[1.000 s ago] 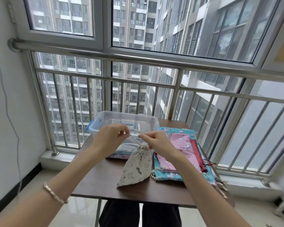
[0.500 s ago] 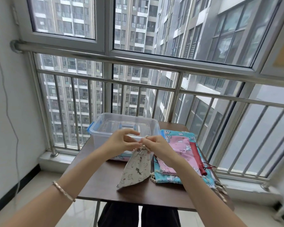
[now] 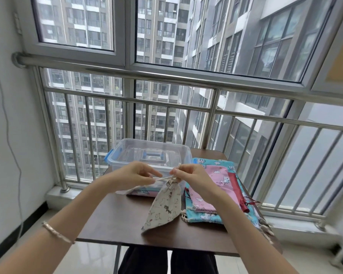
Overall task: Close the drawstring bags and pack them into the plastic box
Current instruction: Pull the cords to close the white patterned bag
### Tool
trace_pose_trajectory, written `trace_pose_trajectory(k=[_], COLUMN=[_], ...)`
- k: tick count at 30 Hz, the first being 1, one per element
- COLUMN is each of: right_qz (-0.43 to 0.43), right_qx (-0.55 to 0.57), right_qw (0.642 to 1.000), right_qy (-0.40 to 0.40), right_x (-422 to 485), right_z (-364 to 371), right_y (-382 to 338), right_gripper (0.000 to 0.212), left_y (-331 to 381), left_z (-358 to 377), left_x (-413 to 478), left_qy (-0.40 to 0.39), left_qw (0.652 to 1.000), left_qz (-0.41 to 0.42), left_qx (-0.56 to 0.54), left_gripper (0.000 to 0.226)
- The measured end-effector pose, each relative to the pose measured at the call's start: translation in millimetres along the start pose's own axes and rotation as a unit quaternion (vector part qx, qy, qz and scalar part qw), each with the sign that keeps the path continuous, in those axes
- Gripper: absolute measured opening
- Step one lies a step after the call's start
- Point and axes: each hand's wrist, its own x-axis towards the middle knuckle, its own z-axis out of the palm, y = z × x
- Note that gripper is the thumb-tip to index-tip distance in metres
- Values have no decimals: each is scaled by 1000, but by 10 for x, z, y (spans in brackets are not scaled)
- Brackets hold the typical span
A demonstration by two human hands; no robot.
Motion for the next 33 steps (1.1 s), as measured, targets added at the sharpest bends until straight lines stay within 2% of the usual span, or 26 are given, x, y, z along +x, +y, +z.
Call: trace_pose_trajectory(k=[3,7,13,15,17,21,27,30,33], right_qz=[-13,-31,-40,-36,-48,-109,-176,-141,-73], right_qx=[-2,15,31,51,27,-92,-220,-232,-210], right_qw=[1000,999,998,998,998,985,956,961,974], right_qy=[-3,15,31,25,36,95,79,56,37], right_x=[0,1,-8,-8,-12,-9,10,24,23], right_z=[63,54,17,-5,-2,37,38,26,12], right_y=[-18,-36,-37,-37,-20,25,21,15,-10], right_gripper=[18,16,13,19,26,21,16,13,15], left_y=[105,176,126,142,158,187,265,313,318], left_z=[111,296,414,404,391,389,265,234,218], left_x=[57,174,274,304,323,334,346,329,321], left_qy=[4,68,86,109,118,119,80,71,87], left_qw=[1000,996,991,989,990,991,993,988,980], left_qz=[13,42,56,50,49,54,53,54,68], left_qx=[3,-43,-83,-84,-61,-27,68,128,166], left_gripper=[23,20,11,12,14,14,9,14,7])
